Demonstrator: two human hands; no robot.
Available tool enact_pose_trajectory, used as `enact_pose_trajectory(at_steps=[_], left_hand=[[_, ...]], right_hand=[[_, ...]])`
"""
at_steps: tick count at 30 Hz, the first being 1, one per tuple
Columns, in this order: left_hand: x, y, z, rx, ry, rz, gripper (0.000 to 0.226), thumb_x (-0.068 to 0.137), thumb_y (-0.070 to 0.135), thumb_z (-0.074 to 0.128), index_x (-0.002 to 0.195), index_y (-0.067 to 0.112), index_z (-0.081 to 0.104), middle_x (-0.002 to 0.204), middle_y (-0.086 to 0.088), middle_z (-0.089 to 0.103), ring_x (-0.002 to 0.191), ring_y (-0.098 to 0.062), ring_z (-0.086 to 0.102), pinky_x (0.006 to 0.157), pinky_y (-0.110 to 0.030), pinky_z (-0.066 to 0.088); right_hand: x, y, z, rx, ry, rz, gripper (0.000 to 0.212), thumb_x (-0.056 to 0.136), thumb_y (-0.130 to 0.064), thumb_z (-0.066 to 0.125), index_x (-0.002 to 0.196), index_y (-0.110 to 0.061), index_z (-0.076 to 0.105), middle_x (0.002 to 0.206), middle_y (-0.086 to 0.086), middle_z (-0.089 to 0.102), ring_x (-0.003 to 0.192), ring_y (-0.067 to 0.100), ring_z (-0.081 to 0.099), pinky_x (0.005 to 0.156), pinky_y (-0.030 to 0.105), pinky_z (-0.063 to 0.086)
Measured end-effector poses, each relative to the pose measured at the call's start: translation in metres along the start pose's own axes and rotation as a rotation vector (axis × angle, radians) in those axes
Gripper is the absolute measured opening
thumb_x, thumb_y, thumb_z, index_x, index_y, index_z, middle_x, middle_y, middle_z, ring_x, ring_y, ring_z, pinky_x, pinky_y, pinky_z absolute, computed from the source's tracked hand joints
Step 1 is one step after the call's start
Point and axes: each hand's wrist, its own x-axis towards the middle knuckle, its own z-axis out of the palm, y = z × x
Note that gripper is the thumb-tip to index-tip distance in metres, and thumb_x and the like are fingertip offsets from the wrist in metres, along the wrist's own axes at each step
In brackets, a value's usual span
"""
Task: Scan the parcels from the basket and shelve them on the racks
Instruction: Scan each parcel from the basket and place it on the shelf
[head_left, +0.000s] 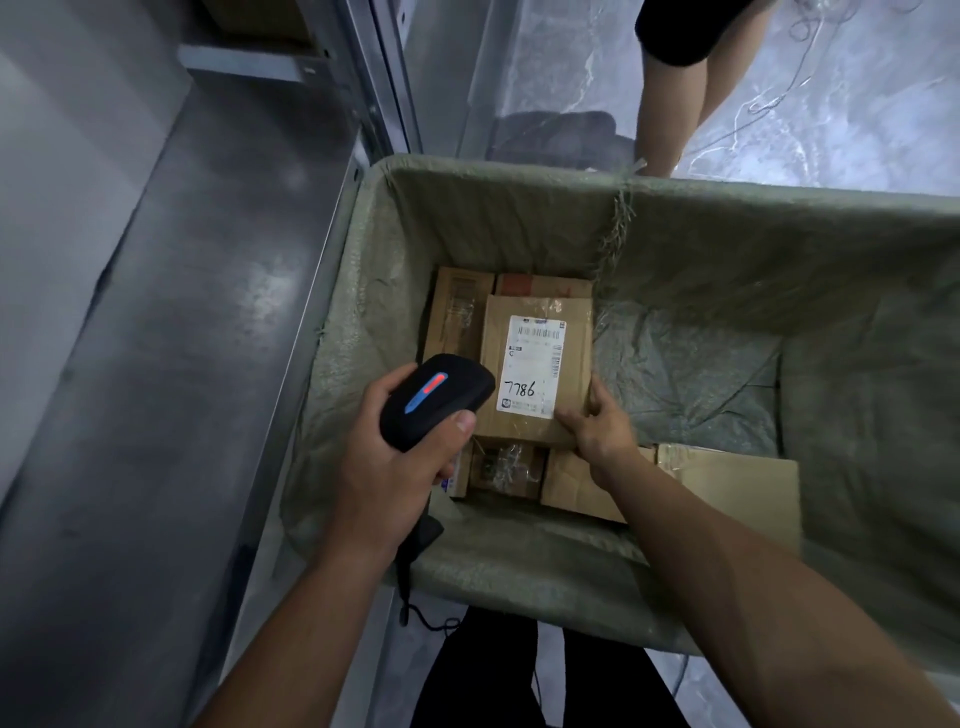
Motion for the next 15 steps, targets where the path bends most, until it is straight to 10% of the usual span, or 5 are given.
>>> enact_pose_trajectory(at_steps=[15], left_hand=[[-0.041, 0.018, 0.001, 0.044, 0.031, 0.12, 0.073, 0.063, 0.047, 0.082, 0.131, 0.034, 0.059, 0.104, 0.004, 0.072, 0.082, -0.015, 0.069, 0.074, -0.028, 0.057]], right_hand=[[-0.062, -0.051, -0.069, -0.315, -0.085, -0.338, 0.072, 0.092, -0.009, 0.07, 0.148, -0.046, 0.045, 0.134, -0.014, 0.062, 0.123, 0.012, 0.059, 0.111, 0.04, 0.046]])
